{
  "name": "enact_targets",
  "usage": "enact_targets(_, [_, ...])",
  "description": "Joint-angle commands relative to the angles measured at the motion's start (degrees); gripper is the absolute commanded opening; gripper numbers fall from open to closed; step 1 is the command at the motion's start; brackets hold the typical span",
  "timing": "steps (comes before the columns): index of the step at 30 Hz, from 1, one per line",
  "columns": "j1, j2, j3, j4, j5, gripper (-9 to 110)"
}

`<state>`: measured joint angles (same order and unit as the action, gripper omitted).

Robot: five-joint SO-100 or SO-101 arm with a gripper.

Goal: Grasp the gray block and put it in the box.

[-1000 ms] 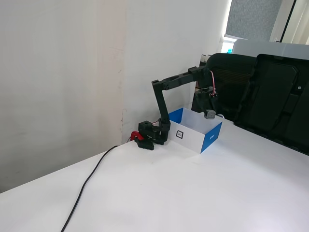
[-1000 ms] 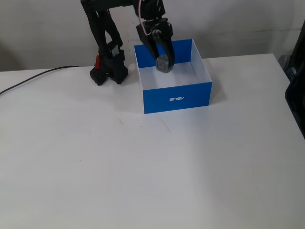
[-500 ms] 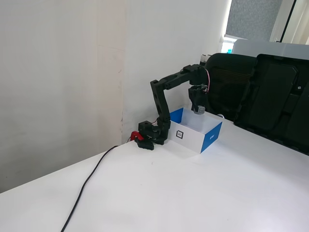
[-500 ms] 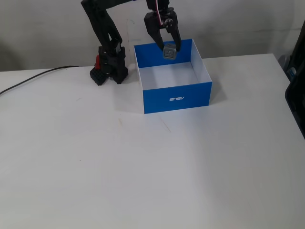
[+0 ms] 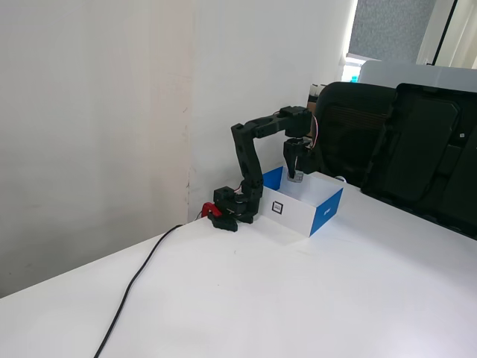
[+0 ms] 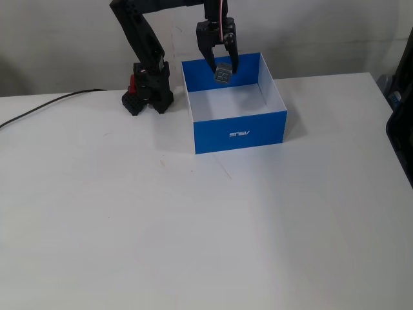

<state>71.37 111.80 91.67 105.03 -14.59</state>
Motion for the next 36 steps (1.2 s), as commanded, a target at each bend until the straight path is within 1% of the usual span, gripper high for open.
enact_targets(1, [-0.44, 2.37, -0.70, 1.05, -0.44, 11])
enact_targets(5, [-1.14, 2.37, -0.88, 0.62, -0.44, 24])
enact_targets(6, [-1.23, 2.37, -0.88, 0.53, -0.35, 25])
enact_targets(14, [-1.85, 2.64, -0.62, -0.35, 0.00, 25])
enact_targets(16, [-2.11, 2.81, -0.62, -0.62, 0.09, 23])
enact_targets(20, [-3.08, 2.99, -0.70, -1.05, 0.26, 7])
enact_targets(23, [-3.69, 3.08, -0.70, -1.23, 0.26, 0])
enact_targets(30, [-6.15, 5.45, -0.70, -2.20, 0.35, 0])
enact_targets(36, [-12.74, 8.53, 1.05, -5.71, 0.35, 0])
